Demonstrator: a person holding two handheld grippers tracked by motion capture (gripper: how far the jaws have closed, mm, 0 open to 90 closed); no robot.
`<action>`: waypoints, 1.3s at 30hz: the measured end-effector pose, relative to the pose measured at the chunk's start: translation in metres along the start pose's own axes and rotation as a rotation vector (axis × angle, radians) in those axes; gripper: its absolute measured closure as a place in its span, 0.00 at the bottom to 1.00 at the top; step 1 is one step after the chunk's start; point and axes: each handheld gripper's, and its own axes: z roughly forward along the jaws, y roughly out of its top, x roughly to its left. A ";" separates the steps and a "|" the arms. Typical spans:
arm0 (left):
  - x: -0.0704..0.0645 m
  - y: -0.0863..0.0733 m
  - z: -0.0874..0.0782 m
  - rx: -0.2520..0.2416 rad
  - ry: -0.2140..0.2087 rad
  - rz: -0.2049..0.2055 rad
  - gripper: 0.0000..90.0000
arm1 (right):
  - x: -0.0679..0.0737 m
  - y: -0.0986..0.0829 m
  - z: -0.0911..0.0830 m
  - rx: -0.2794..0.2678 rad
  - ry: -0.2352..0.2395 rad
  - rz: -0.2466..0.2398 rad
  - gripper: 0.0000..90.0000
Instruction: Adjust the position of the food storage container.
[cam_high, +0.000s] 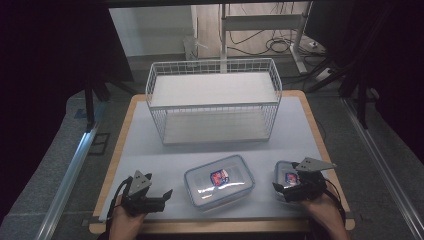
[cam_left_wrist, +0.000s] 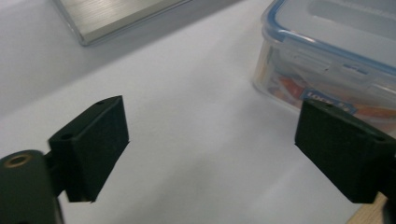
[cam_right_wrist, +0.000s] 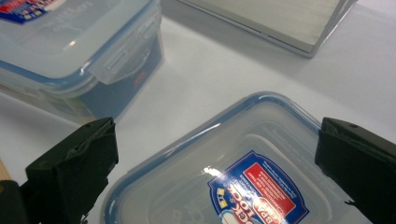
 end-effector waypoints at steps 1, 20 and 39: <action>0.001 0.000 0.000 0.003 0.004 -0.002 0.10 | 0.000 0.000 0.000 0.000 0.000 0.000 0.00; 0.002 0.000 -0.006 -0.036 -0.055 -0.037 0.06 | 0.003 0.001 -0.001 -0.023 -0.017 0.015 0.05; -0.024 0.013 -0.014 -0.045 -0.167 0.019 0.54 | 0.012 0.008 -0.008 -0.025 0.047 -0.004 0.44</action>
